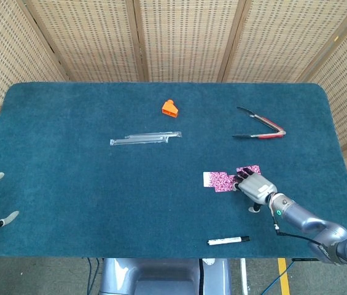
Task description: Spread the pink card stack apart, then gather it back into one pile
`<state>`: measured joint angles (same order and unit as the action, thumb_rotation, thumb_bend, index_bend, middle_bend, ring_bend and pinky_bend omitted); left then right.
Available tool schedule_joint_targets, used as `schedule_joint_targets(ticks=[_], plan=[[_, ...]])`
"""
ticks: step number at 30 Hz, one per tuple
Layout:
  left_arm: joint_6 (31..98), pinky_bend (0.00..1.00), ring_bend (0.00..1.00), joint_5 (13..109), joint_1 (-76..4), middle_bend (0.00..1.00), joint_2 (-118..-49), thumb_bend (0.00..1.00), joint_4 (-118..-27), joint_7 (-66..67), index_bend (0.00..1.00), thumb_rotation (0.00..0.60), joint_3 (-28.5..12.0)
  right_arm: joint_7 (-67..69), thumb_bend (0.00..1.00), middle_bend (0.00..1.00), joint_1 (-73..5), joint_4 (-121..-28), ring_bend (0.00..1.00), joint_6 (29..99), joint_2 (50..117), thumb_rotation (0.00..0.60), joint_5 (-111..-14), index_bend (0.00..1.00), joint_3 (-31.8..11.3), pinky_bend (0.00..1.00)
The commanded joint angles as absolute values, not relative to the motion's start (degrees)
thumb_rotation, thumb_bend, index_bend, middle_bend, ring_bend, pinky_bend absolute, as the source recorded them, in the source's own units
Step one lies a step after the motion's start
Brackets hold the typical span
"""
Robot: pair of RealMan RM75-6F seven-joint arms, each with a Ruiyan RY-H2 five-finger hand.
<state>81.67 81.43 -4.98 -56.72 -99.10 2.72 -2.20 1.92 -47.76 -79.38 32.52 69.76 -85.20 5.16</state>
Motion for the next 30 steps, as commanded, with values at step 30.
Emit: schedule_joint_targets(ticks=[30], plan=[[81.53, 0.0, 0.0, 80.61, -4.42, 0.0, -56.93, 0.1, -97.7, 1.68, 0.16, 0.429, -1.99, 0.69, 0.26, 0.15, -49.13, -77.09, 0.0, 32.24, 72.94, 0.6, -85.5, 0.26, 3.6, 0.0]])
